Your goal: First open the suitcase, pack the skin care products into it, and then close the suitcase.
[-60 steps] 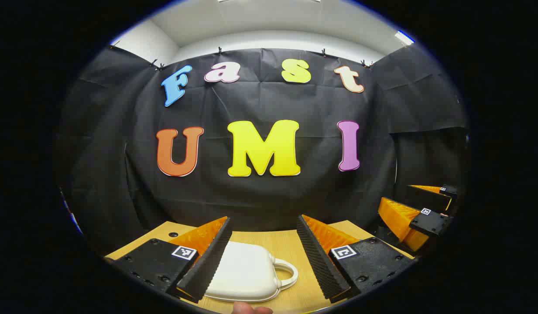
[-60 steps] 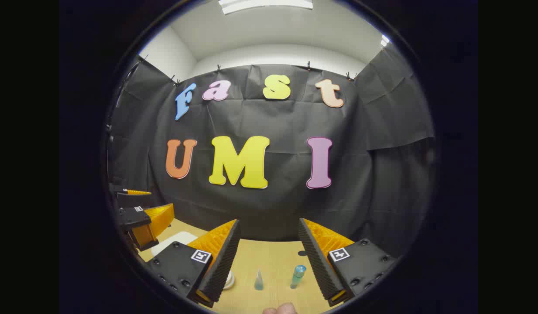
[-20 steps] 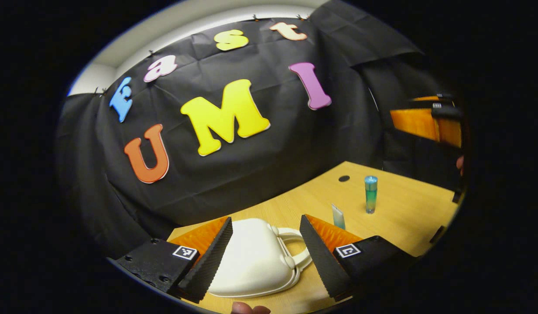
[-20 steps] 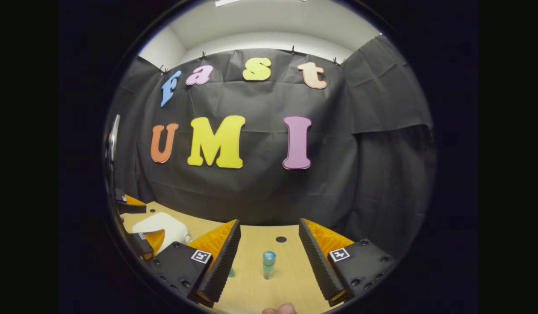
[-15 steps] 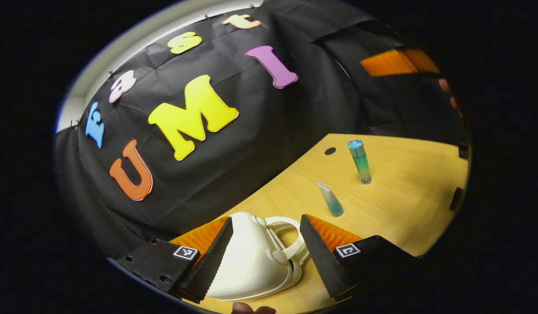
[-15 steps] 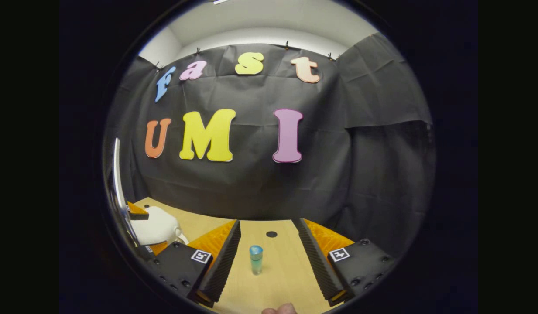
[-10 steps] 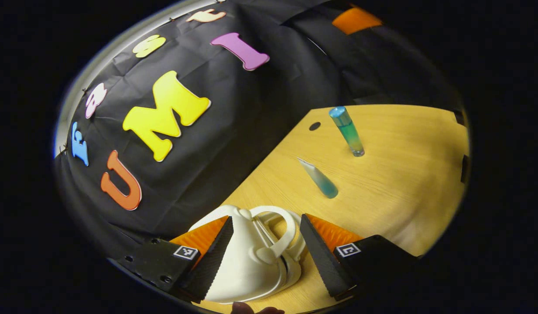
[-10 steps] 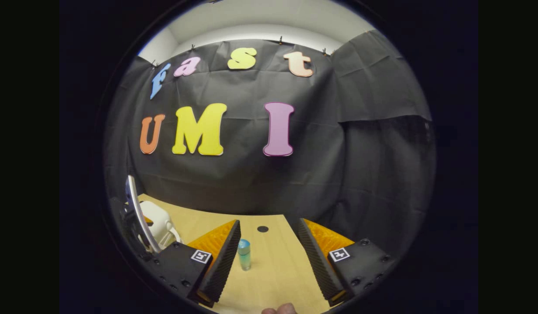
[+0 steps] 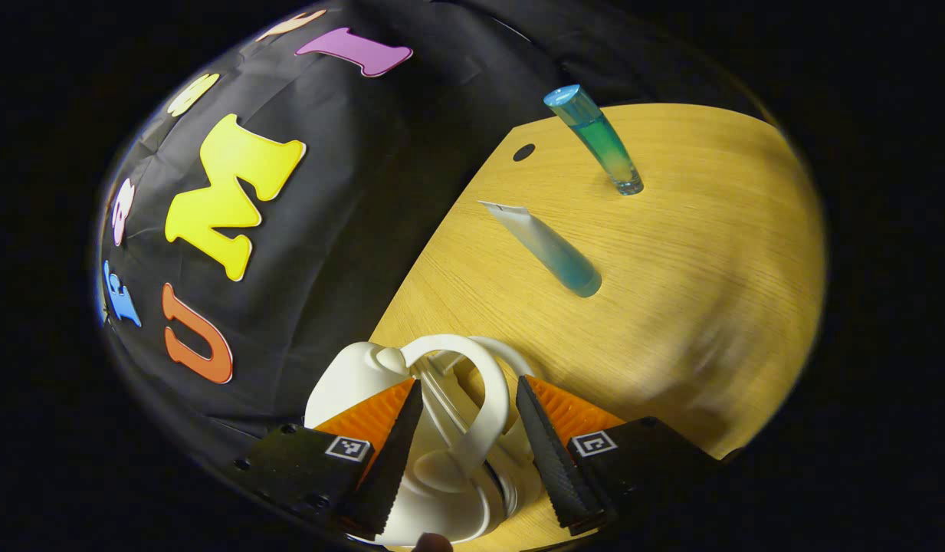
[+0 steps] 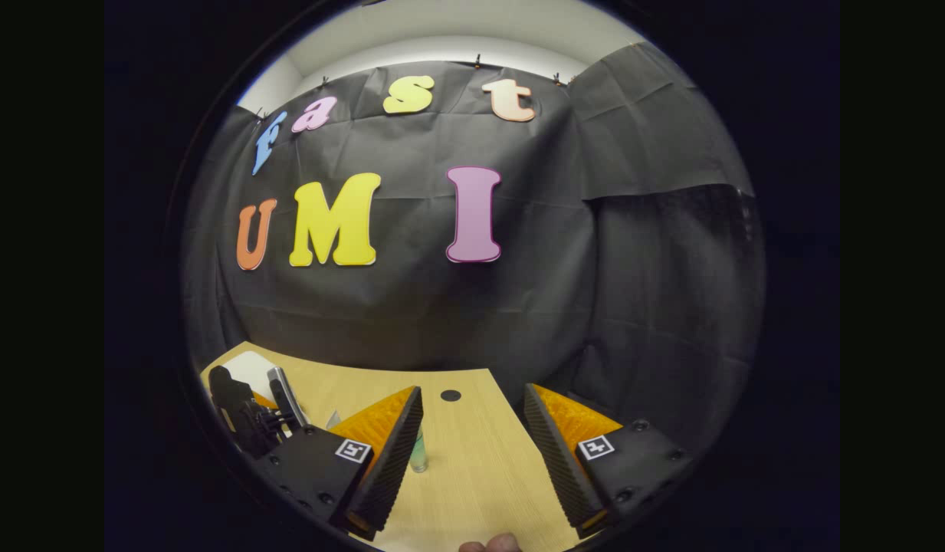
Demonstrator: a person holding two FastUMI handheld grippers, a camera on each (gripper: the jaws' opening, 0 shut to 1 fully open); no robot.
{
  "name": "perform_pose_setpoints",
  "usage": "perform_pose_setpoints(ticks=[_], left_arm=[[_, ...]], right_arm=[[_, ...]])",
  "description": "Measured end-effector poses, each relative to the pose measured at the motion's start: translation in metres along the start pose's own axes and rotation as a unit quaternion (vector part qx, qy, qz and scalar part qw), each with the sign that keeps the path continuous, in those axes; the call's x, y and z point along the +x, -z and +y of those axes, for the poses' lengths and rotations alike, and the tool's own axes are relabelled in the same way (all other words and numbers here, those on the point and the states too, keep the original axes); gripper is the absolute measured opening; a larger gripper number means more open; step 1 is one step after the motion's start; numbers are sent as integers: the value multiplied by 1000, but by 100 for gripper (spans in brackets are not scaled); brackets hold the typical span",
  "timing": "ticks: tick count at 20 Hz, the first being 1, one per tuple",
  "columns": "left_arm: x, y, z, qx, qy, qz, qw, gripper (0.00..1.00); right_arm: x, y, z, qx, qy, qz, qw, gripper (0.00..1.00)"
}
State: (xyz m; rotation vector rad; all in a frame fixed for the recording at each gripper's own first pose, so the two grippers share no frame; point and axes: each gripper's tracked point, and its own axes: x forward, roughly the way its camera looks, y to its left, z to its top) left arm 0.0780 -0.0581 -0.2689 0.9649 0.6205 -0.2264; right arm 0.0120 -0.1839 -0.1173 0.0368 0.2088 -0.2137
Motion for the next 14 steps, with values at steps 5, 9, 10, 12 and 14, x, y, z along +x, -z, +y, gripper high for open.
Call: perform_pose_setpoints(ticks=[5, 9, 10, 12, 14], left_arm=[[15, 13, -12, 13, 13, 44, 999, 56], [13, 12, -9, 13, 6, 58, 998, 33], [10, 7, -7, 12, 2, 52, 999, 30], [2, -4, 3, -1, -9, 34, 999, 21], [-10, -5, 14, -39, -7, 31, 999, 13]], right_arm=[[-2, 6, -3, 5, 4, 7, 1000, 79], [-11, 1, 2, -1, 3, 1, 1000, 80], [-13, -2, 3, -2, 3, -4, 1000, 77], [-17, -7, 6, -6, 2, -10, 1000, 77], [-20, -13, 11, -6, -1, -15, 1000, 77]])
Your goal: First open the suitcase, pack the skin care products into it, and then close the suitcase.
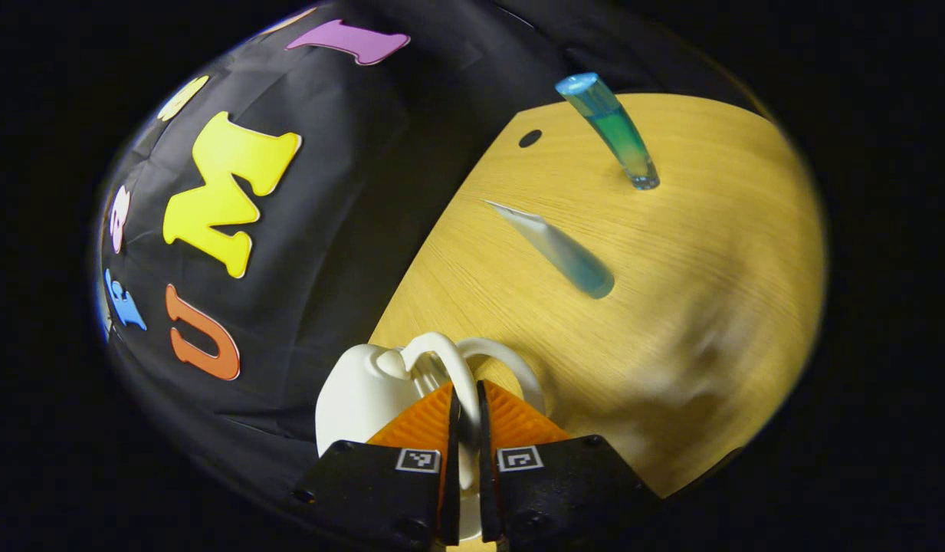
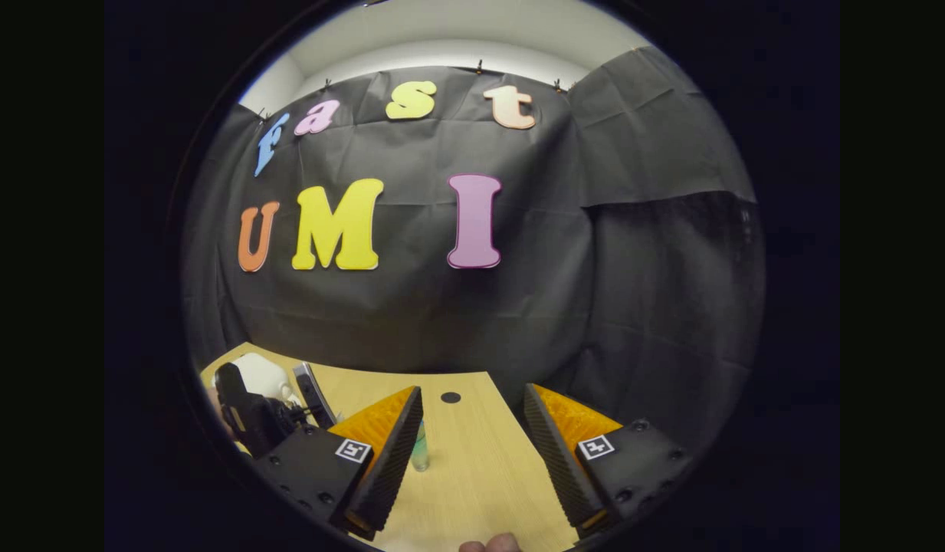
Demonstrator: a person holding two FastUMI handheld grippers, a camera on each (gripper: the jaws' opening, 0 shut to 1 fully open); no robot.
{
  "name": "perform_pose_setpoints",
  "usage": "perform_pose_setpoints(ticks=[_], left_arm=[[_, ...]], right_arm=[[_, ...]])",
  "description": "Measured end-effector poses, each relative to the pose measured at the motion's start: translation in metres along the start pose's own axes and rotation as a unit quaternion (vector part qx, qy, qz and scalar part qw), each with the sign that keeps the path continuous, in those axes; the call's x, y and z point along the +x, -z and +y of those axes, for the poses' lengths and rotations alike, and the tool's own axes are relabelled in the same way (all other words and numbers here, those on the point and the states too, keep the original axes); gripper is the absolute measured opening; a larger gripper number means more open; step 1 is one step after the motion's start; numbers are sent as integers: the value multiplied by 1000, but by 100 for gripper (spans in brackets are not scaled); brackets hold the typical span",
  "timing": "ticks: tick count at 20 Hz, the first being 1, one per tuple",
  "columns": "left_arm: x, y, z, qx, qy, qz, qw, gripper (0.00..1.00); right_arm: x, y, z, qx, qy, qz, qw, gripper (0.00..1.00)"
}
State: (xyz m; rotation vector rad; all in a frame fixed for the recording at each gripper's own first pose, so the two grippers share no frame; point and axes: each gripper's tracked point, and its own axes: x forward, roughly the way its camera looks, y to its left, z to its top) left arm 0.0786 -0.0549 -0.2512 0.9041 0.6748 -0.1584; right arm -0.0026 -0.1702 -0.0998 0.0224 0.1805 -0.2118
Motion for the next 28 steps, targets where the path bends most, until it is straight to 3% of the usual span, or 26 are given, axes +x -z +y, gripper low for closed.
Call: perform_pose_setpoints(ticks=[5, 9, 11, 14, 18, 23, 26, 28], left_arm=[[-42, -22, 72, -85, -32, -64, 994, 8], [-83, -16, 163, -187, -74, -119, 972, 6], [-92, 10, 213, -210, -93, -142, 963, 5], [-85, 67, 266, -274, -93, -165, 943, 5], [-67, 172, 326, -361, -139, -139, 912, 5], [-25, 283, 334, -437, -154, -85, 882, 6], [18, 340, 315, -474, -139, -39, 868, 6], [45, 361, 300, -510, -121, -17, 852, 6]], right_arm=[[-7, -28, 23, -3, -10, -23, 1000, 77], [-11, -50, 60, -11, -35, -44, 998, 77], [-13, -54, 82, -14, -52, -47, 997, 79], [-21, -62, 109, -19, -70, -51, 996, 79], [-35, -64, 129, -44, -77, -50, 995, 79], [-47, -57, 143, -76, -67, -34, 994, 79], [-49, -47, 143, -96, -54, -16, 994, 79], [-52, -42, 144, -108, -47, -6, 993, 79]])
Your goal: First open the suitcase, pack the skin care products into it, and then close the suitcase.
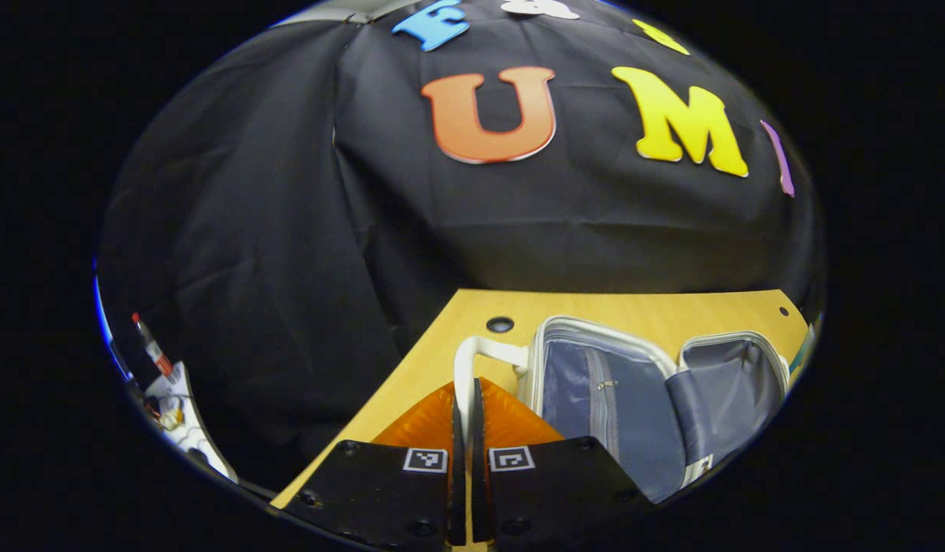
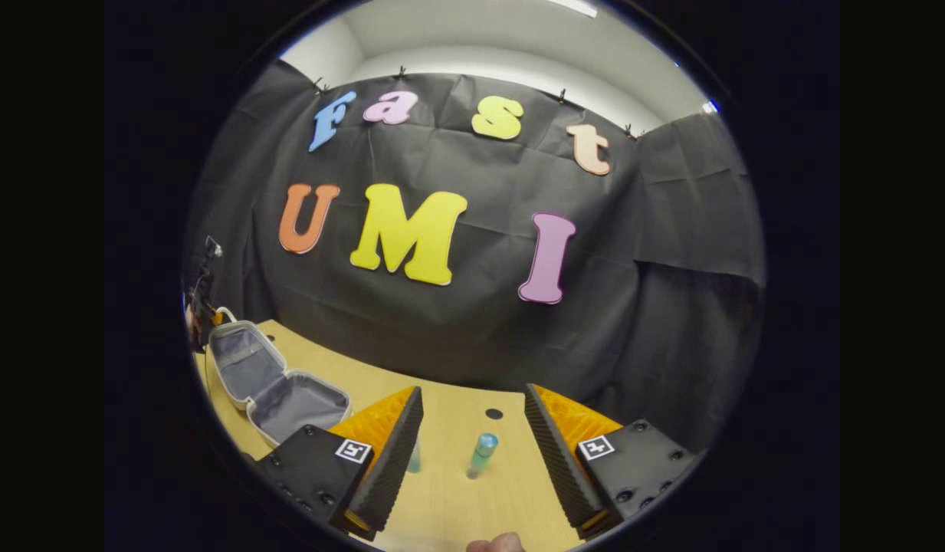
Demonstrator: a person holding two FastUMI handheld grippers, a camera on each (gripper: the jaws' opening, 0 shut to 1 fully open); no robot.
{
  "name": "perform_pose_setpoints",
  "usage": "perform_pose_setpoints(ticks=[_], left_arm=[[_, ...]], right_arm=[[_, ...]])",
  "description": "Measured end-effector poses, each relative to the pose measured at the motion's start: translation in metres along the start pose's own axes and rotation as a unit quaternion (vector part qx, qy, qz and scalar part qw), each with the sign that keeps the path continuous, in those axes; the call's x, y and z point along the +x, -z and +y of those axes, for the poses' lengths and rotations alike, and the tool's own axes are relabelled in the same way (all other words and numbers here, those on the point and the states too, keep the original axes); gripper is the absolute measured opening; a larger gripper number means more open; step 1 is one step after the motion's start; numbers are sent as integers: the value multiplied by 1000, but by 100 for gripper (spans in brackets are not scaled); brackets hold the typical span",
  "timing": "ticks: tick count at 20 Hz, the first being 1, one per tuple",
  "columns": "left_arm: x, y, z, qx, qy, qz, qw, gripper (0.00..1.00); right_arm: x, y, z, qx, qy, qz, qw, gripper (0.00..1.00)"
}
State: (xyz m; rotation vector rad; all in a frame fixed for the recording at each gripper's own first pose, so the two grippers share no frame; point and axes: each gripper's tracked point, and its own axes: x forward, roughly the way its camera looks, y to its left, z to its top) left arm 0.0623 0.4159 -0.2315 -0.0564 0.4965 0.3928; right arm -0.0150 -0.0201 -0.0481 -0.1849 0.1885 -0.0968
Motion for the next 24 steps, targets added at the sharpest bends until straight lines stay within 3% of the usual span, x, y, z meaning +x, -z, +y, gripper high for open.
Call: perform_pose_setpoints(ticks=[4, 8, 12, 13, 14, 15, 16, 18, 24], left_arm=[[33, 52, 0, -45, -2, 63, 997, 10], [45, 65, 0, -86, -4, 78, 993, 16], [41, 63, 10, -59, -37, 83, 994, 28], [37, 59, 13, -55, -46, 79, 994, 27], [31, 51, 12, -58, -48, 70, 995, 46], [20, 37, 8, -61, -50, 51, 996, 55], [10, 23, 2, -63, -49, 30, 996, 83], [-19, -13, -13, -57, -44, -14, 997, 100], [-126, -95, -116, 3, 12, -114, 993, 99]], right_arm=[[-1, 7, 9, -5, 4, 17, 1000, 77], [0, 7, 18, -3, -1, 23, 1000, 79], [2, 7, 22, 4, -5, 25, 1000, 79], [2, 7, 21, 7, -6, 24, 1000, 79], [3, 6, 21, 13, -6, 23, 1000, 79], [4, 4, 21, 16, -8, 20, 1000, 79], [5, 2, 21, 18, -9, 17, 1000, 79], [6, 1, 21, 27, -14, 11, 999, 79], [14, 12, 13, 67, -40, 5, 997, 79]])
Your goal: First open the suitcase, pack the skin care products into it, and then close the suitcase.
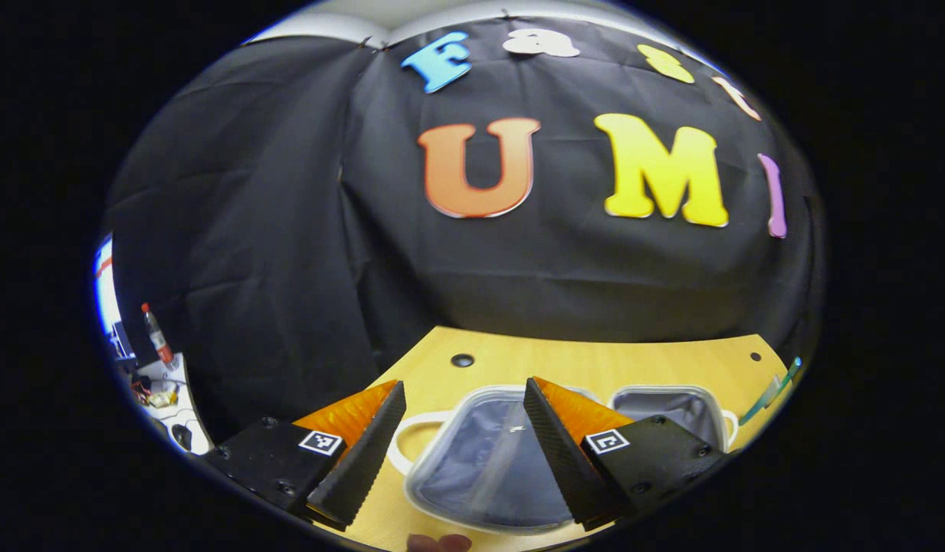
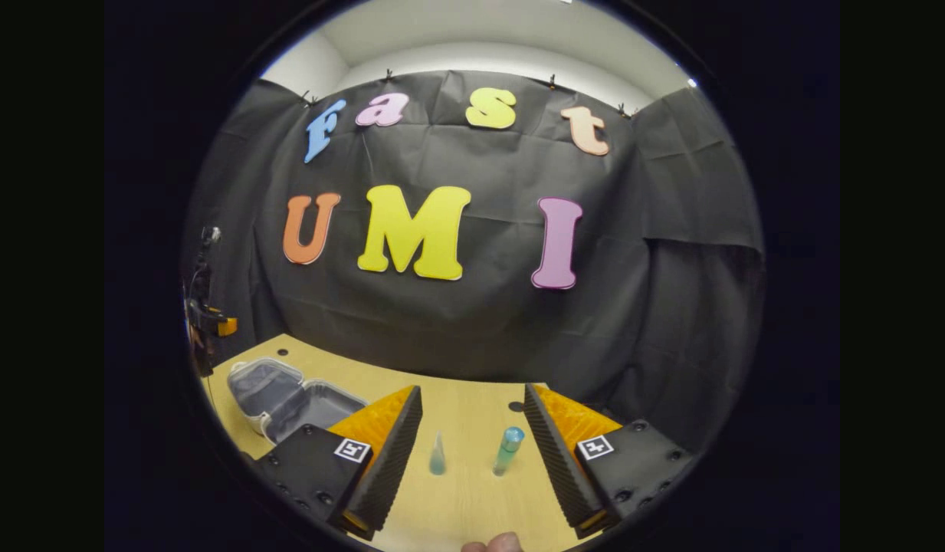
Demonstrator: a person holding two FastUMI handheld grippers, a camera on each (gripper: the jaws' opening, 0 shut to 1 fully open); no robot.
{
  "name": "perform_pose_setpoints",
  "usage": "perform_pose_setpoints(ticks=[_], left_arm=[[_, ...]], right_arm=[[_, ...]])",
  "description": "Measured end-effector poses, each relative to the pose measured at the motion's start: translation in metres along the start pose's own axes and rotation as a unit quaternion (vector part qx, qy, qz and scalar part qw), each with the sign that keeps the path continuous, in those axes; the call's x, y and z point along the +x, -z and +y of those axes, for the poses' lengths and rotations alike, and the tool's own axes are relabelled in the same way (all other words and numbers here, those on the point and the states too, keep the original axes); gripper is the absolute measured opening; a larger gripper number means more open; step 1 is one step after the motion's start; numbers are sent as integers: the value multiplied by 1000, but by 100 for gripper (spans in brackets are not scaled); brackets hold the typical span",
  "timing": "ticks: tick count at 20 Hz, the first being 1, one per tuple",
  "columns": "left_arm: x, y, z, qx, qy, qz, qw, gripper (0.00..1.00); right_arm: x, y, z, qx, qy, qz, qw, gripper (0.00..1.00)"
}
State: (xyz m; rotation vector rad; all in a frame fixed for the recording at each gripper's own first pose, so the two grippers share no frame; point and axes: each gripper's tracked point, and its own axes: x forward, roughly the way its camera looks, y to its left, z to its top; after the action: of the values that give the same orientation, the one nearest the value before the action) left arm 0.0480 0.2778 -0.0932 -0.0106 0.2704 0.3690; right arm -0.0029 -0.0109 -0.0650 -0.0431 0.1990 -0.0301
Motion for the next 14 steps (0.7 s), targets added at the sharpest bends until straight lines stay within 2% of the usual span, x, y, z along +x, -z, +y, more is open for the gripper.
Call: perform_pose_setpoints(ticks=[7, 11, 14], left_arm=[[-67, -22, -141, -21, 70, -23, 997, 99], [-81, -9, -231, -42, 139, 1, 989, 99], [-92, 11, -298, -16, 192, 15, 981, 99]], right_arm=[[5, 17, -46, 24, 8, 2, 1000, 77], [11, 28, -68, 31, 5, 14, 999, 79], [12, 31, -90, 25, 16, 18, 999, 77]])
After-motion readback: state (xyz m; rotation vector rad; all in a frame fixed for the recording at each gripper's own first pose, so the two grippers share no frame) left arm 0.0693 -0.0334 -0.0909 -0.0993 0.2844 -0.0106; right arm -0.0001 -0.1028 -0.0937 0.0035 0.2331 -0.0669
